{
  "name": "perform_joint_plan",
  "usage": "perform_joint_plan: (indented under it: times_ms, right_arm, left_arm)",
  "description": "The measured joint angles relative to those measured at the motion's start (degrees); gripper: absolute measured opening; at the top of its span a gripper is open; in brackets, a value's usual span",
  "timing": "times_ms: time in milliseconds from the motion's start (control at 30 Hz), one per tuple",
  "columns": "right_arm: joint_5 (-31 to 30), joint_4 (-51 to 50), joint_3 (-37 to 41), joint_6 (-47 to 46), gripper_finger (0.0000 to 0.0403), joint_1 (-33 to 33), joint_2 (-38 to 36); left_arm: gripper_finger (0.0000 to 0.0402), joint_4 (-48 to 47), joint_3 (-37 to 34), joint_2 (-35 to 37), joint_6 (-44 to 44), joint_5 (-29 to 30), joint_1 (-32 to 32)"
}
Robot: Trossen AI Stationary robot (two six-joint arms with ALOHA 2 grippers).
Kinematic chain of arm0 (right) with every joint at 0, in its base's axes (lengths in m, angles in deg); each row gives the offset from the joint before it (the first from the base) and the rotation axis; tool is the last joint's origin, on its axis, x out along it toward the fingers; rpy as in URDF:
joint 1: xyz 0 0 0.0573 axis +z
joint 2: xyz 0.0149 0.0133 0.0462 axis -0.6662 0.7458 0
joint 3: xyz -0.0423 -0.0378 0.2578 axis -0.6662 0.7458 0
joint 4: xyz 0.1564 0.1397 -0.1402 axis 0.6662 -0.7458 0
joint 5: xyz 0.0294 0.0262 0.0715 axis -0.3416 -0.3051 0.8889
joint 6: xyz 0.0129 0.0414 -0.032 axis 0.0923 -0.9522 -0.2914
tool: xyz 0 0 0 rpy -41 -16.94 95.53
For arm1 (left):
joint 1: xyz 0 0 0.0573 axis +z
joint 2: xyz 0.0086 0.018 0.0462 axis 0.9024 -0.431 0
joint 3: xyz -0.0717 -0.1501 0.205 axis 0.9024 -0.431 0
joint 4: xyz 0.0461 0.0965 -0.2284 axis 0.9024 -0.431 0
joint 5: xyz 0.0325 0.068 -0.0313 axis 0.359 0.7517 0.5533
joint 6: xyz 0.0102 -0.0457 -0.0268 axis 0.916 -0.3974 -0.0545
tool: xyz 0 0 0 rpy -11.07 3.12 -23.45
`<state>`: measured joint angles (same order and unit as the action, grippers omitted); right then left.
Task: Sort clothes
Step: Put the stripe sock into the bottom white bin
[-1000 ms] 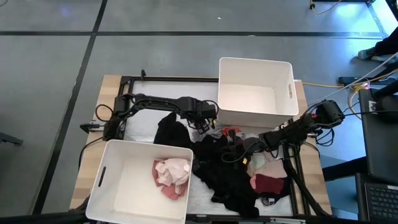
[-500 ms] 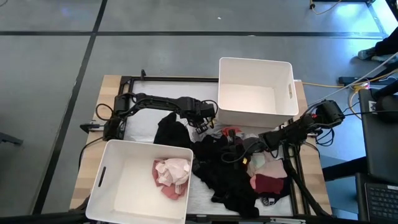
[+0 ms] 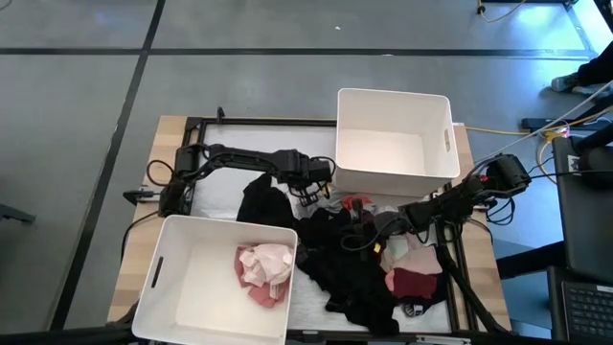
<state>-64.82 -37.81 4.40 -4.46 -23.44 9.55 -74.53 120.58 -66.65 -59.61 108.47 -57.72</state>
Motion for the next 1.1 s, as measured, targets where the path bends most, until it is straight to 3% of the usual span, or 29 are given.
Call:
perform_joint_plan:
  times_ms: [600, 833, 1100]
  right_arm:
    - [-0.20, -0.74, 0.02, 0.42, 0.0005, -0.01, 0.00]
    - [-0.59, -0.68, 0.03, 0.42, 0.0005, 0.01, 0.00]
    - [-0.59, -0.67, 0.02, 0.42, 0.0005, 0.01, 0.00]
  left_arm:
    - [0.0002, -12.89, 15.49, 5.86, -1.57, 14.98, -12.02]
    - [0.0003, -13.33, 16.01, 11.79, -1.68, 15.52, -18.58]
    - [0.0003, -13.17, 16.01, 20.77, -2.66, 15.48, -30.43]
